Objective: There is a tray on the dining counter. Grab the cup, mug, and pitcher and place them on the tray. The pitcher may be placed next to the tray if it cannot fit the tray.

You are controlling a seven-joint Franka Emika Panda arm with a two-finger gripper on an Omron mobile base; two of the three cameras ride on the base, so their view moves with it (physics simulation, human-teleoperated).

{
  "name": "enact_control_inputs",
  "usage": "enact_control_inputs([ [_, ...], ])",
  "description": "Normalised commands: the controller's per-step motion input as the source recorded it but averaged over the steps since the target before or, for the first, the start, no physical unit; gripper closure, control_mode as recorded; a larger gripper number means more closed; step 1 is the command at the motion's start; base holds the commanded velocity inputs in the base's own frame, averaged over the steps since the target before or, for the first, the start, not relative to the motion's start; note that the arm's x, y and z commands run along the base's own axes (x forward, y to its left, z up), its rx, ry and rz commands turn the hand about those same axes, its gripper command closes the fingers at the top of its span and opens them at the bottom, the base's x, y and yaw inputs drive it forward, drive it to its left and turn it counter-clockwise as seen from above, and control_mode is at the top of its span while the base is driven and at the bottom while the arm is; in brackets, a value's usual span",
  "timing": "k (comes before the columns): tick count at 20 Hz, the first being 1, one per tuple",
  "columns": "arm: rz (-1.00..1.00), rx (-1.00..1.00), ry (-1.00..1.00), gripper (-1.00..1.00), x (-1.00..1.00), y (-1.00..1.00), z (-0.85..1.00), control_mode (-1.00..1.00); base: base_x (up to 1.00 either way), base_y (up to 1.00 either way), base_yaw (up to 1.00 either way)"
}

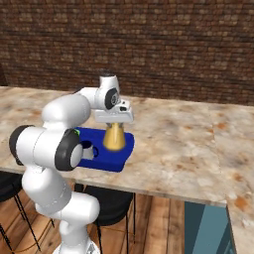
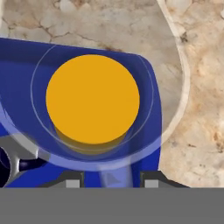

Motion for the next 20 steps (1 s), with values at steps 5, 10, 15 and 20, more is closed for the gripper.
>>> enact_control_inputs([
  [5,0.00,0.00,0.00,1.00,0.04,0.00,-0.12,-1.00,0.00,0.00,0.00],
  [10,0.00,0.00,0.00,1.00,0.00,0.00,-0.10,-1.00,0.00,0.00,0.00],
  [15,0.00,0.00,0.00,1.00,0.00,0.00,-0.18,-1.00,0.00,0.00,0.00],
  [20,0.00,0.00,0.00,1.00,0.01,0.00,-0.19,-1.00,0.00,0.00,0.00],
])
